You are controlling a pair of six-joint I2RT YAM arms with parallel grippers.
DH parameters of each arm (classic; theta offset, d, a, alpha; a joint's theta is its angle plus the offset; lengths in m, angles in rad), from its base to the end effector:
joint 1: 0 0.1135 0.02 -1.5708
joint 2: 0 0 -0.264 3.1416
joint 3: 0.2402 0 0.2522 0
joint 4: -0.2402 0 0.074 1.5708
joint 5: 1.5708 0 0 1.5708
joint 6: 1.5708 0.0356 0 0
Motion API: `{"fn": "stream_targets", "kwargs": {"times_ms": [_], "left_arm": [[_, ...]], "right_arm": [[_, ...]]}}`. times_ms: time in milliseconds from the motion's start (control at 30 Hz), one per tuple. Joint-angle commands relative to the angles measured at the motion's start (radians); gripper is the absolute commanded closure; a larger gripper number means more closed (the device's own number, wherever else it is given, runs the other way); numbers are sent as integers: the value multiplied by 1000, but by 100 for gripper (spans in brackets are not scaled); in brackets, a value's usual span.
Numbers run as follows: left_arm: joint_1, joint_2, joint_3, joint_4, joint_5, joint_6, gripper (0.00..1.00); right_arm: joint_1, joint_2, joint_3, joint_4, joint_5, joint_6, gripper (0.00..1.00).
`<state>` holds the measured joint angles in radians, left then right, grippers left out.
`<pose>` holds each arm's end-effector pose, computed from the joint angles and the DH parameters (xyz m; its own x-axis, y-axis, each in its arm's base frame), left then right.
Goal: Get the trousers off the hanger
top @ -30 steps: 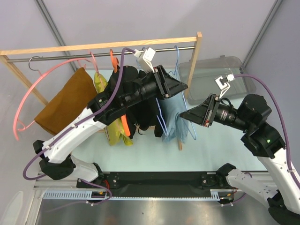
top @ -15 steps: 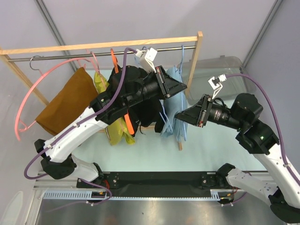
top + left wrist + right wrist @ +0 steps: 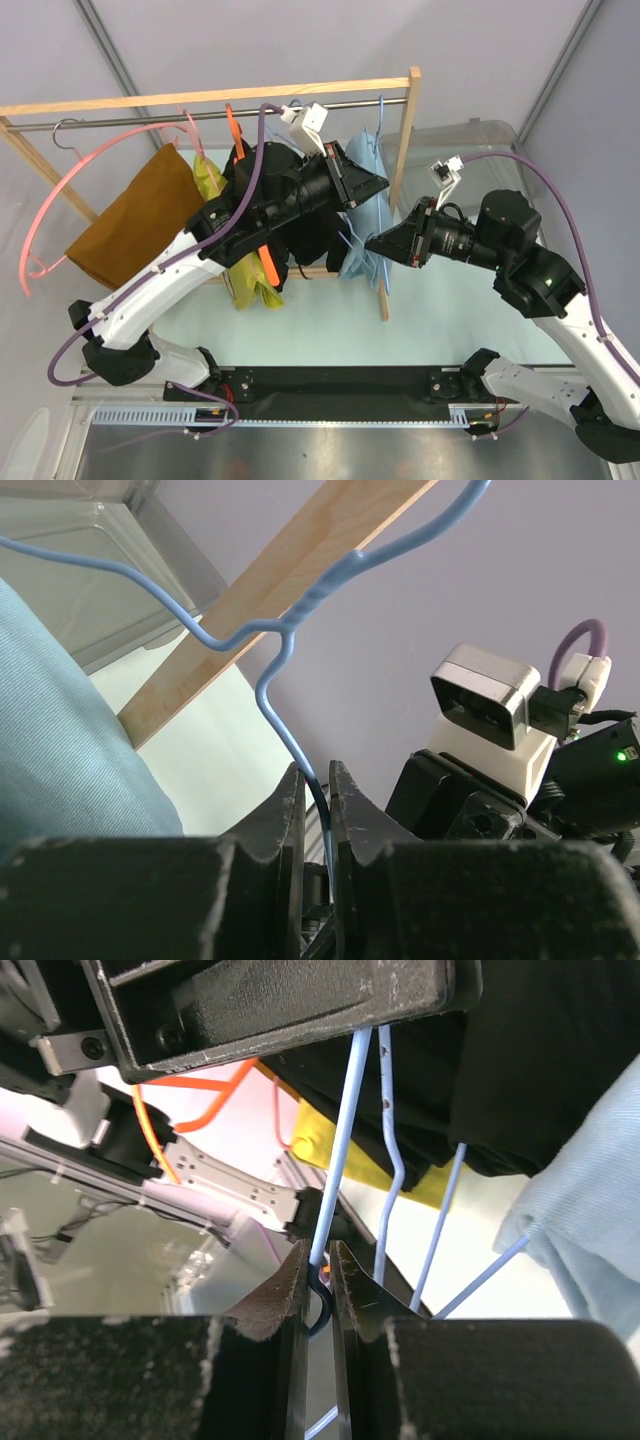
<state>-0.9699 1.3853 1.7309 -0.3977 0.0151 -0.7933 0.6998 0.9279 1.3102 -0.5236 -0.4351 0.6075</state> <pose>0.1640 -0.2403 0.5067 -0.6145 -0.3639 -0.7000 0.5636 0.4184 -0.7123 0.1218 0.1222 0.4569 -0.6041 0.1681 -0.7790 -0.6802 0.4007 0.6139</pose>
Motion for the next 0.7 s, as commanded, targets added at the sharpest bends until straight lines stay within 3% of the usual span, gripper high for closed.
{"fn": "stream_targets", "kwargs": {"times_ms": [0,167,267,300,400,500,667], "left_arm": [[-18,-89,33,161,69,-6,100],[-24,-95,44,158,101,8,100],[-26,-103,32,132,92,23,86],[-26,-111,16,132,86,25,70],[-26,-153,-48,141,65,46,47],[-27,-196,-97,141,40,71,37],[-30,-245,-125,128,37,106,32]], "right_arm": [[-8,55,32,-118,171,-97,100],[-6,63,70,-104,176,-109,100],[-5,43,70,-64,150,-88,100],[-5,35,69,-49,145,-78,100],[-6,17,66,-46,145,-66,100],[-5,19,60,-52,133,-64,100],[-6,29,66,-32,84,-31,100]]}}
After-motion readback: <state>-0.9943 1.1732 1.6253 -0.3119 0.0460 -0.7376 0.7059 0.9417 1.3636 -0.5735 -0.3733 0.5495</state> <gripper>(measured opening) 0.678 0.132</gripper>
